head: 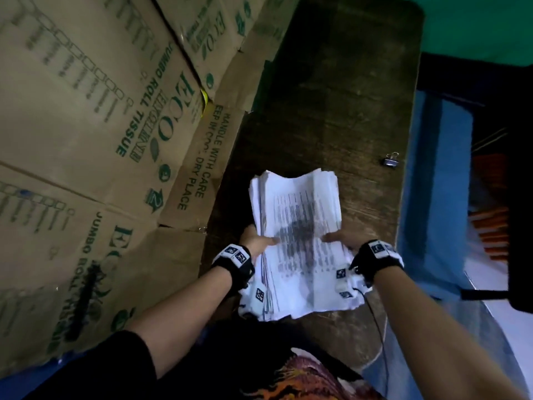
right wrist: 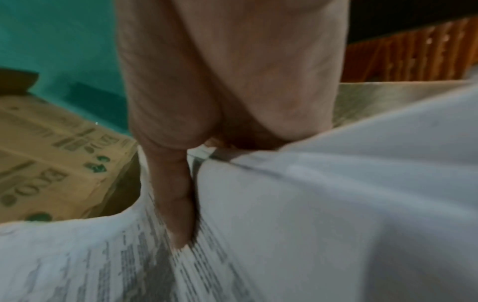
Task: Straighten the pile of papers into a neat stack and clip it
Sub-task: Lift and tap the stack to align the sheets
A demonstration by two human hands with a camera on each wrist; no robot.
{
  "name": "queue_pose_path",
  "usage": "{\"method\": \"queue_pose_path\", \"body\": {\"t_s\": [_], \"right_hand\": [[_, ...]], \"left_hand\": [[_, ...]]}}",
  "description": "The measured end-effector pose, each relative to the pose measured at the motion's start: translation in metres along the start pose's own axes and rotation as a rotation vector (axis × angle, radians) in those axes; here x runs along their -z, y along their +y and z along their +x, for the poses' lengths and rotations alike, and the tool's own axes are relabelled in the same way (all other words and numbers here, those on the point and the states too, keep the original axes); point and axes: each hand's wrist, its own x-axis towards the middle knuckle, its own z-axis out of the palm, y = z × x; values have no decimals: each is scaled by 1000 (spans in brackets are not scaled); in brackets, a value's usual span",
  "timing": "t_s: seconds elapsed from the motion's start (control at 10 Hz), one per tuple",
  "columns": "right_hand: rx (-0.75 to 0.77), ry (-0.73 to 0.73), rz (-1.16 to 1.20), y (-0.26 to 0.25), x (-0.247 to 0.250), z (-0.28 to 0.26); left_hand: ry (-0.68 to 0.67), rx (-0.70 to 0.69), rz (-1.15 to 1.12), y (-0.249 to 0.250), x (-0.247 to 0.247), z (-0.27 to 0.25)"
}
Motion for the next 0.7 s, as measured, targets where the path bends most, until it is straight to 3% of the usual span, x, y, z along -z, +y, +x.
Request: {"method": "queue_pose_path", "body": {"t_s": [0.1, 0.2, 0.3, 0.4, 0.5, 0.6, 0.7], "right_hand": [[198, 104, 119, 19, 1, 1], [469, 339, 241, -24, -6, -94], [723, 526, 449, -37, 1, -138], [878, 567, 550, -45, 10, -170], [942, 547, 495, -50, 19, -190], [1028, 493, 440, -45, 31, -187], [1015, 455, 419, -46, 37, -177]], "left_hand": [[-48, -197, 42, 35, 8, -32], [32, -413, 11, 66, 16, -56], [170, -608, -105, 103, 28, -94], [167, -855, -206, 133, 40, -130], [42, -905, -266, 142, 47, -117], [-402, -1464, -423, 139, 58, -106], [-268, -682, -319, 137, 70, -78]]}}
